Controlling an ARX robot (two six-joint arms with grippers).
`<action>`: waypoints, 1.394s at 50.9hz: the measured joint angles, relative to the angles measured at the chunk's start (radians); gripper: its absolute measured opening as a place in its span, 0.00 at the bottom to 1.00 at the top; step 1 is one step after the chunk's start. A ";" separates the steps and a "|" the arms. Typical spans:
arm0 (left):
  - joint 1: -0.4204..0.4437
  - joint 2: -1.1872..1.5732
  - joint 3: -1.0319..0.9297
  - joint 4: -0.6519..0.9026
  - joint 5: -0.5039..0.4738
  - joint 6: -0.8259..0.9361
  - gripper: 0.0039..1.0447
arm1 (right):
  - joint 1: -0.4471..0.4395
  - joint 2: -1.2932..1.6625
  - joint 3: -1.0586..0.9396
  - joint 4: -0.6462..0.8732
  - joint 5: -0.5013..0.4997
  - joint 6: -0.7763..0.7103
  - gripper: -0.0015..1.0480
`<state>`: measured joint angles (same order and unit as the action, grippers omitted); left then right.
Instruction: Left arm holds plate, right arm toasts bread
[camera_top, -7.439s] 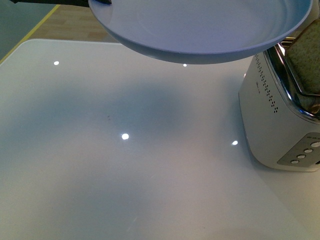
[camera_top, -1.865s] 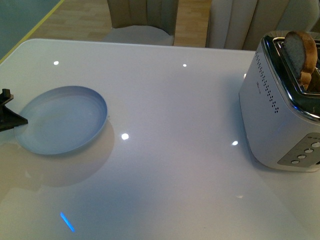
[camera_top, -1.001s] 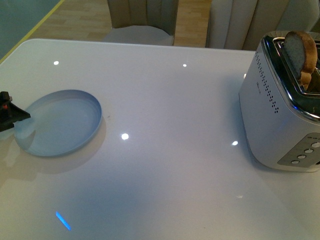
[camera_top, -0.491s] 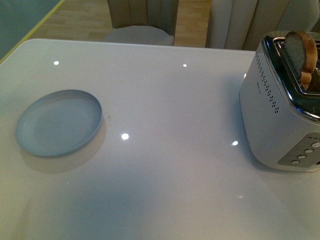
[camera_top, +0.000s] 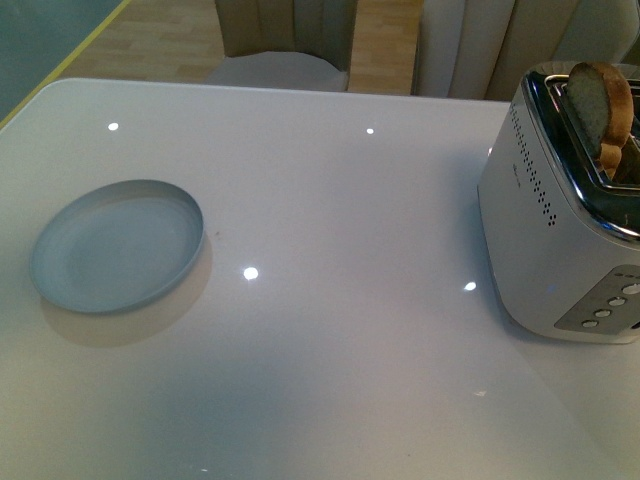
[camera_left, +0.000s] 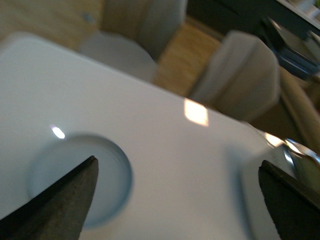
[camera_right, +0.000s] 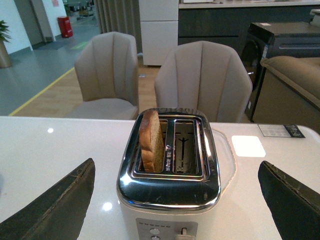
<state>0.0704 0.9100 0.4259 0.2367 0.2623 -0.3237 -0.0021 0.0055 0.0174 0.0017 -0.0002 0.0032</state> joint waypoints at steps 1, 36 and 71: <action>-0.012 -0.011 -0.016 0.032 -0.034 0.017 0.86 | 0.000 0.000 0.000 0.000 0.000 0.000 0.92; -0.068 -0.323 -0.329 0.249 -0.262 0.309 0.02 | 0.000 0.000 0.000 0.000 0.000 0.000 0.92; -0.068 -0.600 -0.414 0.075 -0.262 0.313 0.02 | 0.000 0.000 0.000 0.000 0.000 0.000 0.92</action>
<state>0.0021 0.3103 0.0124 0.3115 -0.0002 -0.0109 -0.0017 0.0055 0.0174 0.0013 0.0002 0.0032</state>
